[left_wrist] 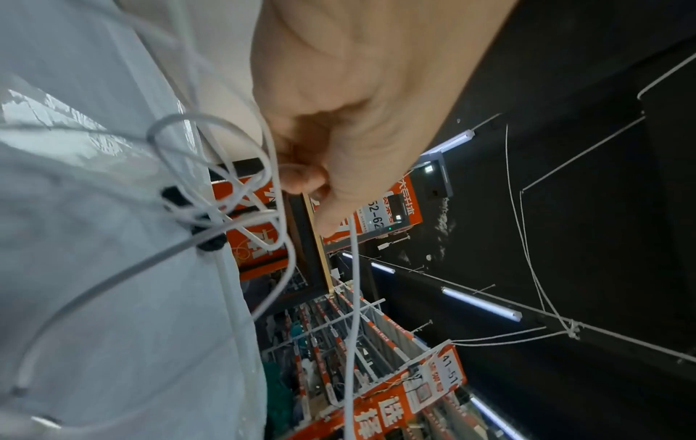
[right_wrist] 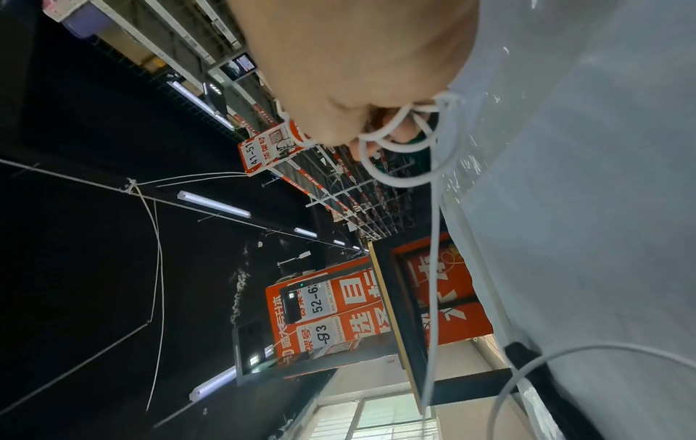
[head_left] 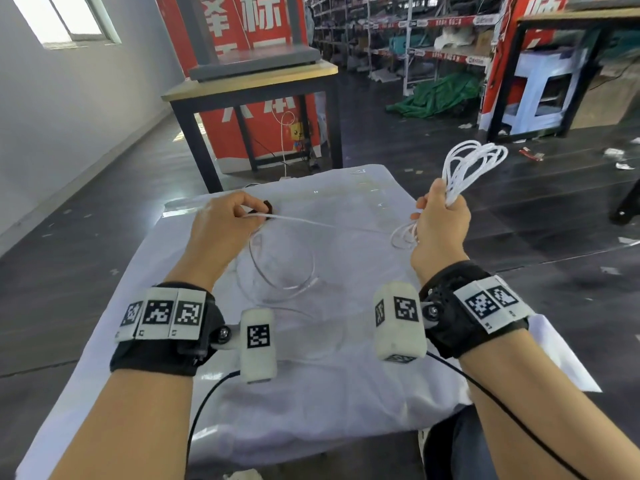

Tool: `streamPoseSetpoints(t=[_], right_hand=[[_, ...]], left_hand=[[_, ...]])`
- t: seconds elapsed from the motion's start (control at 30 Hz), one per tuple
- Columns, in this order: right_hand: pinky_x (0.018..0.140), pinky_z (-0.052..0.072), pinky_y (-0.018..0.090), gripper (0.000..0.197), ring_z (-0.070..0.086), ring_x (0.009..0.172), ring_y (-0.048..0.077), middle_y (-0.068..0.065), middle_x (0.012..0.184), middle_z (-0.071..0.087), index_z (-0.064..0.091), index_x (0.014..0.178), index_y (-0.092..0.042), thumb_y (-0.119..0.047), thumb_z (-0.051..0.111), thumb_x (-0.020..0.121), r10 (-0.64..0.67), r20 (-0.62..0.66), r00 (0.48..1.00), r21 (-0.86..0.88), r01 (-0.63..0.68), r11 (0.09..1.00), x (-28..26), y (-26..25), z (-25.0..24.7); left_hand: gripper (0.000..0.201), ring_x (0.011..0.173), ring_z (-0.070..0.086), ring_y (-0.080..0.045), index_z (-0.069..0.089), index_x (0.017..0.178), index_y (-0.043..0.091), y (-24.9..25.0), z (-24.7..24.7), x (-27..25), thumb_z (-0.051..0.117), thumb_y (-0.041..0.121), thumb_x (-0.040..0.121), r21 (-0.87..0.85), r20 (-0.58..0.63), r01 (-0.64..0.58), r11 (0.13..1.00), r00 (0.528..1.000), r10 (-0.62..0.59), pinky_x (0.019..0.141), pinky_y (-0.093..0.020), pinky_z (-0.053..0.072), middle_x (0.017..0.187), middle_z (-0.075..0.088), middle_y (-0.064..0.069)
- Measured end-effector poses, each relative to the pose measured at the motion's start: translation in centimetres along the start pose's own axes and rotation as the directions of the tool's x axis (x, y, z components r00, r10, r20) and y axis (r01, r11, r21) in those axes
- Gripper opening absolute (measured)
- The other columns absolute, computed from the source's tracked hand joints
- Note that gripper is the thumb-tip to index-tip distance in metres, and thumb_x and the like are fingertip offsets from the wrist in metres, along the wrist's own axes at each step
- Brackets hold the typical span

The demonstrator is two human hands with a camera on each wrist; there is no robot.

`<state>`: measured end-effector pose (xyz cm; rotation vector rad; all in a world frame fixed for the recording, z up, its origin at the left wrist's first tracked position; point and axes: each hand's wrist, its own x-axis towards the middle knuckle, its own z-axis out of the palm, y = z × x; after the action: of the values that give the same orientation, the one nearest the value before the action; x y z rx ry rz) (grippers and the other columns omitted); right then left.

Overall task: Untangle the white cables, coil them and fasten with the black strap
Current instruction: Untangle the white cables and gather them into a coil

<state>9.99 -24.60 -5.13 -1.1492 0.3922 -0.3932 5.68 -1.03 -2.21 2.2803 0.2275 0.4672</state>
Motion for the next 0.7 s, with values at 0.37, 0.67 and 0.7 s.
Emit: streamPoseSetpoints(t=[0.37, 0.67, 0.7], right_hand=[[0.046, 0.035, 0.019, 0.018, 0.038, 0.039, 0.004, 0.002, 0.074, 0.075, 0.060, 0.092, -0.014, -0.029, 0.053, 0.096, 0.337, 0.680, 0.651, -0.623, 0.270, 0.734, -2.5, 1.5, 0.8], [0.051, 0.037, 0.024, 0.070, 0.038, 0.048, 0.015, -0.003, 0.057, 0.052, 0.066, 0.075, -0.016, -0.071, 0.025, 0.090, 0.466, 0.754, 0.463, -0.637, 0.340, 0.692, -4.3, 1.4, 1.2], [0.051, 0.039, 0.024, 0.076, 0.038, 0.047, 0.015, -0.003, 0.056, 0.053, 0.067, 0.076, -0.015, -0.075, 0.021, 0.088, 0.469, 0.755, 0.458, -0.634, 0.325, 0.702, -4.4, 1.4, 1.2]], left_hand=[[0.046, 0.084, 0.067, -0.015, 0.063, 0.108, 0.013, 1.9, 0.0, -0.3, 0.033, 0.048, 0.100, -0.318, 0.192, 0.163, 0.934, 0.976, -0.105, 0.086, -0.027, 0.053, 0.081, 0.073, -0.007], [0.042, 0.091, 0.071, -0.026, 0.058, 0.112, 0.011, 1.9, 0.6, -0.2, 0.034, 0.044, 0.101, -0.425, 0.265, 0.287, 0.859, 0.946, -0.185, 0.090, -0.038, 0.054, 0.104, 0.071, -0.013], [0.044, 0.091, 0.071, -0.027, 0.057, 0.114, 0.009, 1.7, 0.5, -0.2, 0.033, 0.043, 0.102, -0.417, 0.261, 0.295, 0.860, 0.945, -0.198, 0.088, -0.038, 0.053, 0.103, 0.071, -0.014]])
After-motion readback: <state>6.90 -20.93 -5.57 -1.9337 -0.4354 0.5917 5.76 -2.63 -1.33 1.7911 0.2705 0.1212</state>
